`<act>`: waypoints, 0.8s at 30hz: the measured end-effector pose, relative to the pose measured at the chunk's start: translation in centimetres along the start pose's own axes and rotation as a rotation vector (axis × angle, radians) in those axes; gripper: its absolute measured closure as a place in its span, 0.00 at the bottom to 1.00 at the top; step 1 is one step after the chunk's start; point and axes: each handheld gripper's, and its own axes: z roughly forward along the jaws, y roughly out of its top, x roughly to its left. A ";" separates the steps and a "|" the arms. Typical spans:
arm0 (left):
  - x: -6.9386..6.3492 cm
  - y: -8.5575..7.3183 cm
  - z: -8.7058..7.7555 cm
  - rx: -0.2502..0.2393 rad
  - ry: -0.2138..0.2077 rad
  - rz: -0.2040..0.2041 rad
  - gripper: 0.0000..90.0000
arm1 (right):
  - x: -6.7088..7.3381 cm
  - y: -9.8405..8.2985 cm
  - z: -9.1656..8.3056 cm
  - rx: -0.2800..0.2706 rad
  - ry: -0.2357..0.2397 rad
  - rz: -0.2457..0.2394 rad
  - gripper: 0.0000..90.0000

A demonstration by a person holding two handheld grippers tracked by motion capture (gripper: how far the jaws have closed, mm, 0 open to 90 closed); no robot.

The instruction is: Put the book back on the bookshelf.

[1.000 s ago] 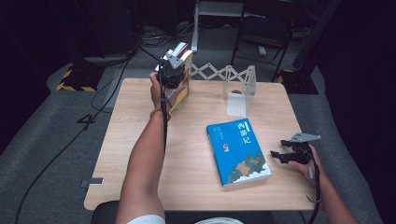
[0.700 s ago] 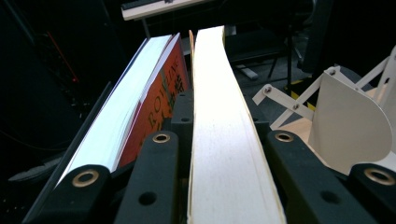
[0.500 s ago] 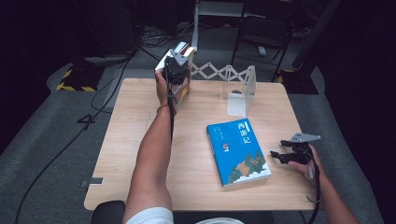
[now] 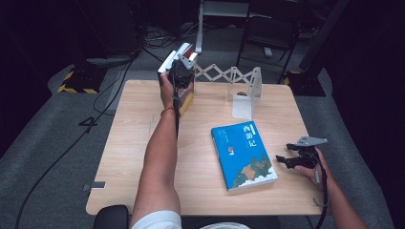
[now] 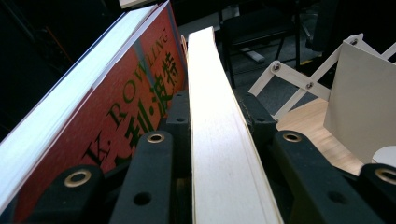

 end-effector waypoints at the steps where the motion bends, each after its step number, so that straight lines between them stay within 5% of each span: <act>1: 0.0 0.0 0.0 0.000 0.000 0.000 0.78 | 0.0 0.0 0.0 0.000 0.000 -0.001 0.23; 6: 0.0 0.7 -1.3 -0.040 -0.028 -0.008 0.74 | 0.0 0.0 0.0 -0.001 -0.001 0.001 0.23; 11: 0.2 1.1 -2.2 -0.028 -0.037 0.023 0.72 | 0.0 0.0 0.0 -0.001 -0.001 0.002 0.23; 24: 0.8 -0.2 -5.8 -0.055 -0.085 0.006 0.71 | 0.1 0.0 0.0 0.000 -0.008 0.001 0.23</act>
